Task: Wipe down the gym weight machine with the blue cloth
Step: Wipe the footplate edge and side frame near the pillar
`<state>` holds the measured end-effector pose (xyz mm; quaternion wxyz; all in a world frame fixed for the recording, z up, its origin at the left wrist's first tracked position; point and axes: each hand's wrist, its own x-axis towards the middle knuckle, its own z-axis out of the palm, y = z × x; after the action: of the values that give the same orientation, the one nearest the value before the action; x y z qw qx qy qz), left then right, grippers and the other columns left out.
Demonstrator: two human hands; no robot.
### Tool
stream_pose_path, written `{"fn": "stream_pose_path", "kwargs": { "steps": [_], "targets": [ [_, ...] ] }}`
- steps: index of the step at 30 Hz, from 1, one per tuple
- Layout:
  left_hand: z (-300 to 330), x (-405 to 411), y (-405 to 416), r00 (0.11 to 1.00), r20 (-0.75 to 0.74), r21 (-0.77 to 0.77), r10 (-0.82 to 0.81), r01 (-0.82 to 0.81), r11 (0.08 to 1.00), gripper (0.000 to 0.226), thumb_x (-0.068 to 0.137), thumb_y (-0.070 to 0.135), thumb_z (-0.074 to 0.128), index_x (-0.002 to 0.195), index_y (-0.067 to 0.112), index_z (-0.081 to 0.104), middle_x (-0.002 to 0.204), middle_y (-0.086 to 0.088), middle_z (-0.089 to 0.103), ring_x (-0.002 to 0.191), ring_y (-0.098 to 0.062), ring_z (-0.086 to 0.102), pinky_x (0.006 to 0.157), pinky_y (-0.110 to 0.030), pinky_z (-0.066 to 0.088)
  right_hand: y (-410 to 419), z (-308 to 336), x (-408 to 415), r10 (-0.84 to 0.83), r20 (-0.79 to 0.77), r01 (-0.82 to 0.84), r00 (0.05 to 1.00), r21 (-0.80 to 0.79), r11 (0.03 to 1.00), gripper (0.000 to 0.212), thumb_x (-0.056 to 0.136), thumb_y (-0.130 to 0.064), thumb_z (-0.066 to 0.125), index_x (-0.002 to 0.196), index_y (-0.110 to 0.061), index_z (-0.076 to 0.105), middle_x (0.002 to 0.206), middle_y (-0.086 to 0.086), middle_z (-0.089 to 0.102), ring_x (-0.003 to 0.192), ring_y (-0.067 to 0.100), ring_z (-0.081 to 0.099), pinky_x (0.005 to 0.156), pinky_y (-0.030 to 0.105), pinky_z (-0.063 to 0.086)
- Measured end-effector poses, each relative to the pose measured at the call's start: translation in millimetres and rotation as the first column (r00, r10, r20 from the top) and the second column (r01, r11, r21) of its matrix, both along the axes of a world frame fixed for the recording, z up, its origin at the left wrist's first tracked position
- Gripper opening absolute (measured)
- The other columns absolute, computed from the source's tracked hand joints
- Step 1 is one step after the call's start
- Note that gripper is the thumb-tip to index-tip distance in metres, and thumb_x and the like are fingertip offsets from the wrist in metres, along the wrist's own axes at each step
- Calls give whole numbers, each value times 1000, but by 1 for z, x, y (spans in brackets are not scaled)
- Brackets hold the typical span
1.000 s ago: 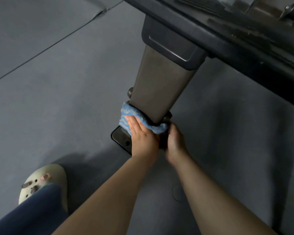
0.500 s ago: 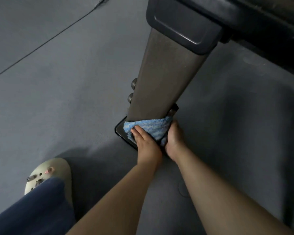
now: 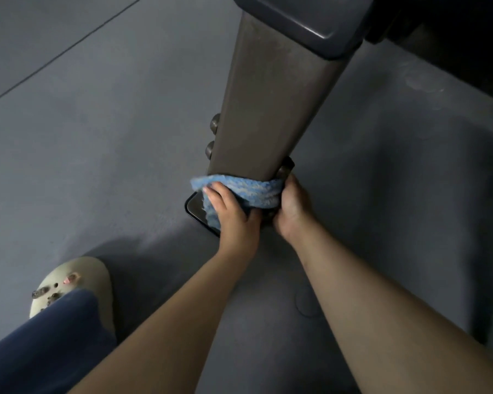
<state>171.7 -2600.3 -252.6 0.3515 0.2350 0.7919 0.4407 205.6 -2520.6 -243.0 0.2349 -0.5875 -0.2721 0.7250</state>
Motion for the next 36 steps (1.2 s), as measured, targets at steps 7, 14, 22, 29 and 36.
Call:
{"fn": "stream_pose_path", "kwargs": {
  "steps": [7, 14, 22, 29, 36],
  "targets": [
    [-4, 1, 0, 1000, -15, -147, -28, 25, 989, 92, 89, 8, 58, 141, -11, -15, 148, -30, -24, 142, -33, -13, 101, -7, -5, -15, -18, 6, -15, 22, 17, 1000, -80, 997, 40, 97, -39, 37, 70, -18, 58, 53, -7, 63, 45, 5, 58, 40, 16, 41],
    [0, 14, -18, 987, 88, -180, -133, 147, 973, 66, 101, 20, 34, 147, 5, -11, 156, -10, -14, 144, -19, -8, 112, -21, -1, -52, -17, 19, 85, 61, -78, 995, -98, 992, 35, 98, -16, 30, 108, -10, 63, 107, 6, 67, 93, 14, 63, 75, 23, 50],
    [15, 18, -36, 945, 317, -203, -80, 150, 968, 41, 89, -8, 39, 125, 9, 49, 102, -23, 61, 93, -36, 62, 76, -32, 55, -70, -1, 33, 234, 201, -209, 951, -138, 968, 35, 95, -9, 33, 119, -3, 58, 115, 21, 62, 77, 27, 62, 61, 32, 51],
    [58, 40, -61, 886, 436, -224, -158, 277, 935, 25, 85, -7, 43, 92, 14, 53, 60, -7, 53, 43, -14, 44, 35, -14, 29, -93, 32, 75, 154, 99, -137, 983, -155, 978, 40, 100, -20, 27, 76, -12, 58, 68, 9, 60, 55, 21, 56, 50, 27, 41],
    [114, 97, -70, 796, 600, -114, -80, 184, 976, 13, 92, 2, 44, 84, 9, 52, 67, -8, 50, 53, -15, 49, 43, -17, 39, -111, 79, 142, -74, 8, 74, 997, -136, 988, 32, 96, -23, 39, 85, -9, 65, 87, 13, 66, 77, 27, 61, 75, 38, 48]
  ]
}}
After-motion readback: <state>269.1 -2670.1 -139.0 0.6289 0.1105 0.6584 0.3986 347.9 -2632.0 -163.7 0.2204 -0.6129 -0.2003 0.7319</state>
